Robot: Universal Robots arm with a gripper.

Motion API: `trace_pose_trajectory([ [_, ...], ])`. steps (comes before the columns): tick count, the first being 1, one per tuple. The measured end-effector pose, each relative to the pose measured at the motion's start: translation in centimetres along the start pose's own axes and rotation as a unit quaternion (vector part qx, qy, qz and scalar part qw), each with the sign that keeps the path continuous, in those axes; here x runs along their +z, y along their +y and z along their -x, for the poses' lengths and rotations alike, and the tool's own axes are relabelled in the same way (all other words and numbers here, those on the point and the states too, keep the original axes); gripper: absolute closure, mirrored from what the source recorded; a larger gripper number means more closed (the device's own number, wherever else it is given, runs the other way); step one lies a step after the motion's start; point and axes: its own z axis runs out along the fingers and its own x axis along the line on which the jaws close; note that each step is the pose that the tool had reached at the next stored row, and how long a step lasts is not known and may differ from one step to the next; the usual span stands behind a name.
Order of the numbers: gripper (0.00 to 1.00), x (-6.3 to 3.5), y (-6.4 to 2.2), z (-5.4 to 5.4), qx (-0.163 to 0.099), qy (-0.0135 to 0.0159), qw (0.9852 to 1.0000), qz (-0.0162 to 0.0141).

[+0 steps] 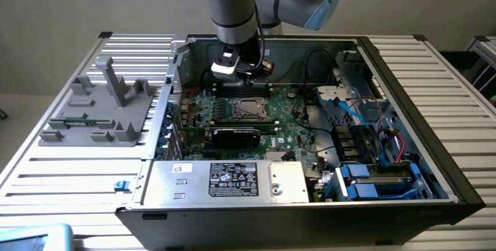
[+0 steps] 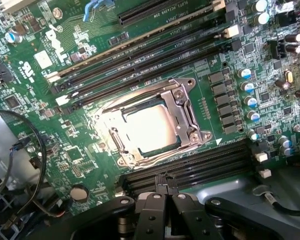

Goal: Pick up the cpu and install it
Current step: 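Install the first cpu locking lever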

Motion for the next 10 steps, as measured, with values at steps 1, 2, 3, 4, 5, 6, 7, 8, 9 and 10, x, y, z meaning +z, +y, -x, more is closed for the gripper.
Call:
trace_pose_trajectory([
  [1, 0.89, -0.2, -0.07, -0.01, 0.0, 0.0005, 1.0, 0.0022],
  [2, 0.89, -0.38, -0.12, -0.02, -0.001, 0.0011, 1.0, 0.0046],
  [3, 0.89, -0.51, -0.17, -0.03, -0.001, 0.0017, 1.0, 0.0069],
  [4, 0.89, -0.64, -0.22, -0.04, -0.001, 0.0023, 1.0, 0.0094],
  [5, 0.89, -0.79, -0.26, -0.05, -0.002, 0.003, 0.9999, 0.0121],
  [6, 0.89, -0.91, -0.3, -0.05, -0.002, 0.0038, 0.9999, 0.015],
  [7, 0.89, -0.99, -0.33, -0.06, -0.003, 0.0047, 0.9998, 0.0186],
  [8, 0.89, -1.03, -0.33, -0.05, -0.004, 0.0055, 0.9997, 0.0231],
  [9, 0.89, -1.04, -0.33, -0.03, -0.005, 0.0061, 0.9996, 0.028],
  [10, 0.89, -1.05, -0.31, 0.02, -0.006, 0.0068, 0.9994, 0.0343],
])
